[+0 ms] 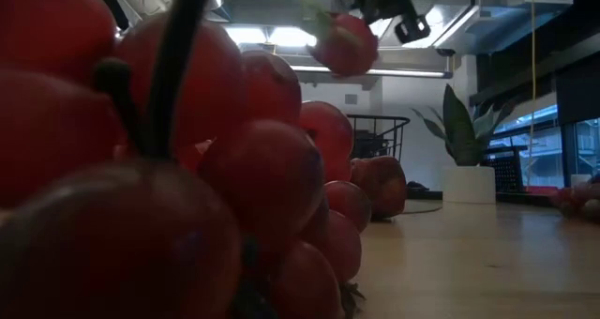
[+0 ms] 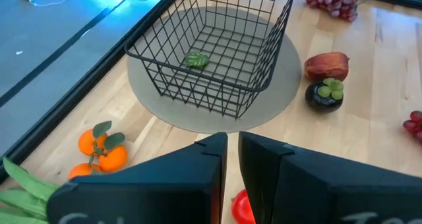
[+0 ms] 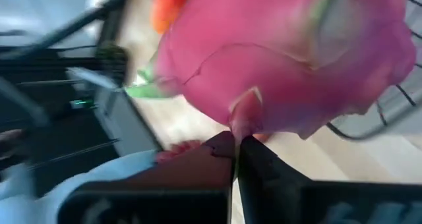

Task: Build produce basket
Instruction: Put the dragon fruit into the wire basket

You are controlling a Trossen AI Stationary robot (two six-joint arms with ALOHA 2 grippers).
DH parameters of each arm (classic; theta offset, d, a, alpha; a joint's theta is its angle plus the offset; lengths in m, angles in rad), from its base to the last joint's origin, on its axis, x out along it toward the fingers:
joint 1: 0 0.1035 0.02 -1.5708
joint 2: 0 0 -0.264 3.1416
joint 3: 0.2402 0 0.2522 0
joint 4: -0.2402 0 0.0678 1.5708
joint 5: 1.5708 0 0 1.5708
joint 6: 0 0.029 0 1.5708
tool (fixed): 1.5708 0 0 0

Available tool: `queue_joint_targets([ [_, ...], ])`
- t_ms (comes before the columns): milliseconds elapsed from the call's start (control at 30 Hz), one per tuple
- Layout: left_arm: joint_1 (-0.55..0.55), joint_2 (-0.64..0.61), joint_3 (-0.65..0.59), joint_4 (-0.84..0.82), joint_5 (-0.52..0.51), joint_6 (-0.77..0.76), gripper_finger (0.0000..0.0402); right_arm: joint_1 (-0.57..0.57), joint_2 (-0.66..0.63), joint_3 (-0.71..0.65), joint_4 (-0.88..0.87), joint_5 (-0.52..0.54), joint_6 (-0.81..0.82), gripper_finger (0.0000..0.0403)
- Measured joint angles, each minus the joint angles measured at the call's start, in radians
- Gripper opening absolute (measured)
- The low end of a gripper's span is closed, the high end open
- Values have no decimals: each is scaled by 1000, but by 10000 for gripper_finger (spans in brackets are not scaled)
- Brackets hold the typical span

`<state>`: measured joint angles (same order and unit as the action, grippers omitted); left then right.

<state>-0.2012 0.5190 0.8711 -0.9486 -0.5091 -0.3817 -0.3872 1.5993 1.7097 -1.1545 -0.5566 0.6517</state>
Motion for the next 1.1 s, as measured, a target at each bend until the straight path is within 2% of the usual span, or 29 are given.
queue_joint_targets([
  [233, 0, 1, 0, 25, 0, 48, 30, -141, 0, -136, 189, -303, -33, 0],
  [433, 1, 52, 0, 117, -3, 105, 30, -181, 1, -276, 424, -420, 7, 0],
  [533, 3, 87, 0, 132, -3, 104, 30, -190, 1, -334, 513, -419, 26, 0],
  [667, 3, 136, 0, 162, -3, 105, 30, -193, 2, -391, 531, -298, 5, 0],
  [800, 3, 180, 0, 168, -2, 104, 30, -193, 1, -449, 599, -221, -3, 0],
  [1100, 49, 189, 0, 189, -3, 103, 30, -180, 7, -508, 990, -252, 154, 0],
])
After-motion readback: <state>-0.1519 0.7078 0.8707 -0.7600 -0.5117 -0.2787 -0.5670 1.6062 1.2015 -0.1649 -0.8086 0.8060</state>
